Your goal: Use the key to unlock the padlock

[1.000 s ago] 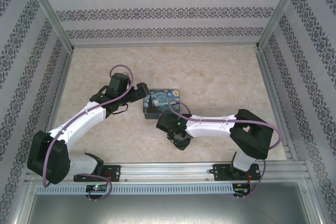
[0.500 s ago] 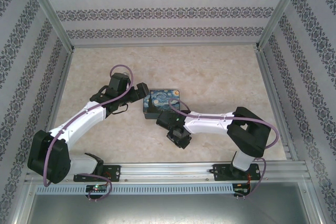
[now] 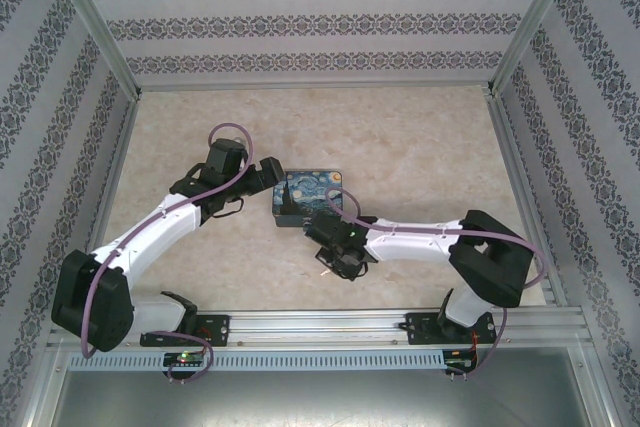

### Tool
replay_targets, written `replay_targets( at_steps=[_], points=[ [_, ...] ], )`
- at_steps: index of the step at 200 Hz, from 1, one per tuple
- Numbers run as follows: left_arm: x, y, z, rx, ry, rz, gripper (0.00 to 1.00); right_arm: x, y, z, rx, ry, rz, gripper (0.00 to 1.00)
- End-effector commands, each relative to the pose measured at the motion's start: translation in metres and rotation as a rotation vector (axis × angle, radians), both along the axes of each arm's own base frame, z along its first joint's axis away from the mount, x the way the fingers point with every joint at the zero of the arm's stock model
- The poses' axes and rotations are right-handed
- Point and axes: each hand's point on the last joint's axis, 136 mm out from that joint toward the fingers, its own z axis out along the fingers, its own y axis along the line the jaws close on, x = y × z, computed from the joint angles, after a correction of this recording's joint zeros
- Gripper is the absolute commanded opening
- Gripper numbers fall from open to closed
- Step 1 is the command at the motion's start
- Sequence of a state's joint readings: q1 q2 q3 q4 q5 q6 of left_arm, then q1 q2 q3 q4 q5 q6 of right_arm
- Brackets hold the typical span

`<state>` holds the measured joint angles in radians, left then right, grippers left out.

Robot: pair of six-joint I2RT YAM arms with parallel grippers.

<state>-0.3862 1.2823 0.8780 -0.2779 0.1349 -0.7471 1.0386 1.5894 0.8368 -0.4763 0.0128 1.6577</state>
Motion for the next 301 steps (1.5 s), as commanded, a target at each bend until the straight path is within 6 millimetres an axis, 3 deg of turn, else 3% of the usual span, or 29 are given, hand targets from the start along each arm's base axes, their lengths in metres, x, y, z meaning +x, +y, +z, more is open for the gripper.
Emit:
replay_targets(
  at_steps=[1,103,153,247,301],
  points=[
    [-0.001,0.007,0.008,0.016,-0.031,0.008,0.99,0.010,-0.011,0.007,-0.009,-0.091,0.066,0.00],
    [-0.007,0.000,0.000,-0.026,-0.009,-0.019,1.00,0.027,-0.018,0.029,0.127,-0.318,0.279,0.00],
    [-0.010,-0.013,0.003,-0.128,0.007,-0.032,1.00,0.041,-0.016,0.073,0.218,-0.438,0.323,0.00],
    [0.016,-0.056,0.053,-0.622,0.014,0.072,0.98,0.133,-0.015,0.162,0.508,-0.544,-0.093,0.00],
    [0.025,-0.070,0.077,-0.759,-0.040,0.095,0.87,0.172,0.014,0.193,0.630,-0.566,-0.188,0.00]
  ],
)
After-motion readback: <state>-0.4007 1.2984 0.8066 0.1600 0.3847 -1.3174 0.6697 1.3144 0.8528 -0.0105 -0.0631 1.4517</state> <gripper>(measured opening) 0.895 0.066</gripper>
